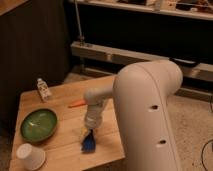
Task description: Wipe the white sponge on the table
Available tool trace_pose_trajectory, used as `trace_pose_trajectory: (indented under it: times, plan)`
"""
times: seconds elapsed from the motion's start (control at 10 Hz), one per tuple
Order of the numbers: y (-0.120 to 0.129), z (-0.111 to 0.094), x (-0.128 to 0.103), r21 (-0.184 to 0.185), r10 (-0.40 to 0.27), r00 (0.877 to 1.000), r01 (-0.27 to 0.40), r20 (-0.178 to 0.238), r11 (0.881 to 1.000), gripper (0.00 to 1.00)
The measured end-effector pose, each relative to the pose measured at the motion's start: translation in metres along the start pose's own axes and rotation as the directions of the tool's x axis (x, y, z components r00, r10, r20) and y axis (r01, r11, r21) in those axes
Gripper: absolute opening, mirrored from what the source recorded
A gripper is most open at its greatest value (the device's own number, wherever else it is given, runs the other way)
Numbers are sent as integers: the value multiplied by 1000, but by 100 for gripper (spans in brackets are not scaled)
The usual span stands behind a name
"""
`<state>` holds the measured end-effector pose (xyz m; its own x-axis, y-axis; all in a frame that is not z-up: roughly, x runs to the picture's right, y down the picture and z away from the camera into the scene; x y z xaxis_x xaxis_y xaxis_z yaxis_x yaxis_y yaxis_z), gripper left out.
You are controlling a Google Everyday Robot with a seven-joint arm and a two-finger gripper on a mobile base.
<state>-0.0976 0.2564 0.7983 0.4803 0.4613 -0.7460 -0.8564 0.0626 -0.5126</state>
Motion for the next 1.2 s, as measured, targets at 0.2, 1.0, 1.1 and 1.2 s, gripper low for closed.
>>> trace_pose_trajectory:
  times: [0.2, 1.0, 1.1, 1.2]
  plan:
    - [-5, -2, -20, -1, -12, 1000, 12, 15, 1000, 0]
    - [-31, -16, -44, 22, -1, 998, 0, 63, 1000, 0]
    - [-38, -24, -55, 28, 8, 996, -11, 86, 1000, 0]
    - [-48, -34, -66, 37, 9, 994, -13, 109, 999, 0]
